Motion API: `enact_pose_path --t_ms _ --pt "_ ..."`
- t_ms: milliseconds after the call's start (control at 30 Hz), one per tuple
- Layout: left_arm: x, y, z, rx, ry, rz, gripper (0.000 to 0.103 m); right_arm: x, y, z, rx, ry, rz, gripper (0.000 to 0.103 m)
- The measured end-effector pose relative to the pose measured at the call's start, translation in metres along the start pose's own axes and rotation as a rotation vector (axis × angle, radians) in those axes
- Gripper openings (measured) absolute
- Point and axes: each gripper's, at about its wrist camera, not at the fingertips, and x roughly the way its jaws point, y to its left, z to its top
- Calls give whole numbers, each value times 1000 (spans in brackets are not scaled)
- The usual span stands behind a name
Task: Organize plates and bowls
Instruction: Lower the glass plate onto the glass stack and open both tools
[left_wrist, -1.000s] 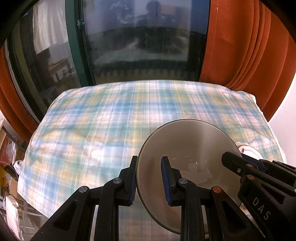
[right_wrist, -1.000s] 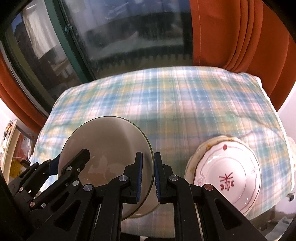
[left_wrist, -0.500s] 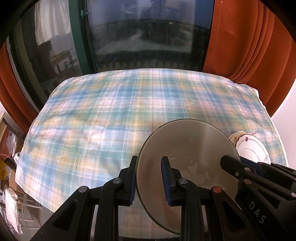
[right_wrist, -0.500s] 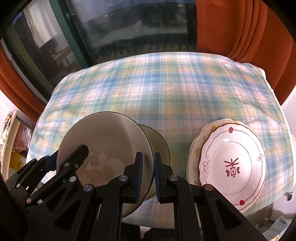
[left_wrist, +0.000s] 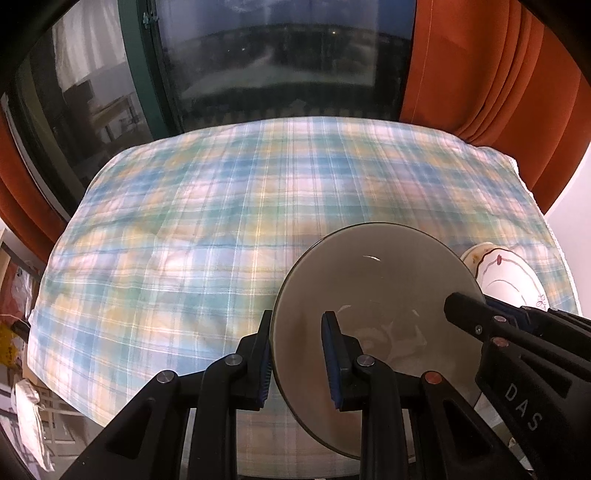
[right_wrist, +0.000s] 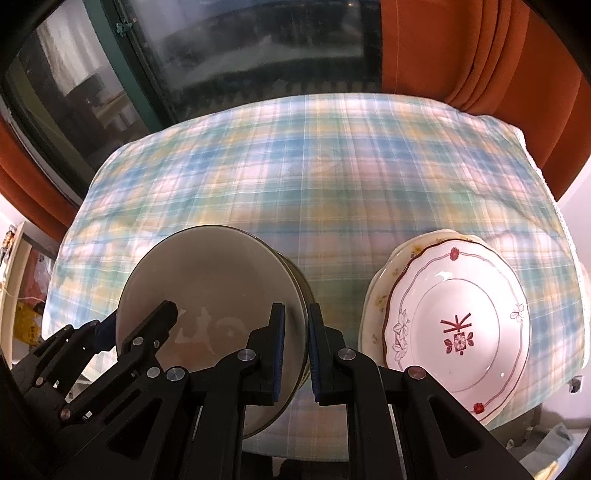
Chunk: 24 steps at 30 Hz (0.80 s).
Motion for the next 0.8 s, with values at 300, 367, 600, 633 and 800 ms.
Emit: enact_pose_path --t_ms 300,367,600,633,800 --pt "17 -2 -3 -4 56 -1 22 7 3 4 -32 -9 -27 15" --pt "22 -3 -5 -1 72 -3 22 9 5 4 -50 -22 -54 15" --pt "25 -3 -6 -9 78 -2 22 10 5 6 -70 -32 -57 15" --pt "25 -3 -6 -10 76 1 22 10 5 6 -73 -34 -57 15" --pt "26 -2 -6 -29 83 -2 29 11 6 7 -79 -43 -58 15"
